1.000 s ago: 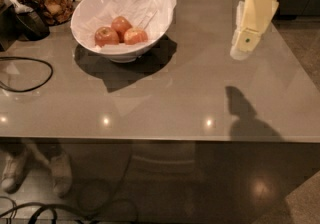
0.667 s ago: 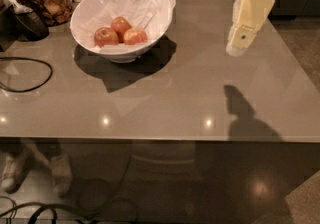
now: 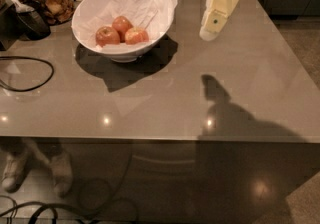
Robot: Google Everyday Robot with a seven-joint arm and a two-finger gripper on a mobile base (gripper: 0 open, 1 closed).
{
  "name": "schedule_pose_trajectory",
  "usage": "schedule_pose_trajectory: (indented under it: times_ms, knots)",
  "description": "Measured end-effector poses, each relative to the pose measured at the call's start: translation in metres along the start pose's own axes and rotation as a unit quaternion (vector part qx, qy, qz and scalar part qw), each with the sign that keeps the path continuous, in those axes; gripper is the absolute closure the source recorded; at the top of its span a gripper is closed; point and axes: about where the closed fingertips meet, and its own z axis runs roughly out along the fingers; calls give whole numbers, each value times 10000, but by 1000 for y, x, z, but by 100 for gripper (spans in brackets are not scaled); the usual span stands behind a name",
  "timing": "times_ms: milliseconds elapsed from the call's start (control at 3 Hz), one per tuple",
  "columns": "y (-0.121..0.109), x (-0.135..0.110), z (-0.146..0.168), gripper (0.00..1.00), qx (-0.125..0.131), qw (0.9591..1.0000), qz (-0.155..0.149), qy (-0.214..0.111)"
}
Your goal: Pick apple from white bowl
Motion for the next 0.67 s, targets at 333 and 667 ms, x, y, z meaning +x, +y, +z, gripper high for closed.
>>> schedule_pose_trajectory:
  times_ms: [333,667]
  knots:
    - [-30,-39,12,0,-68,9994,-180,-291]
    - [-54,-74,24,0,-29,9982,-327,-495]
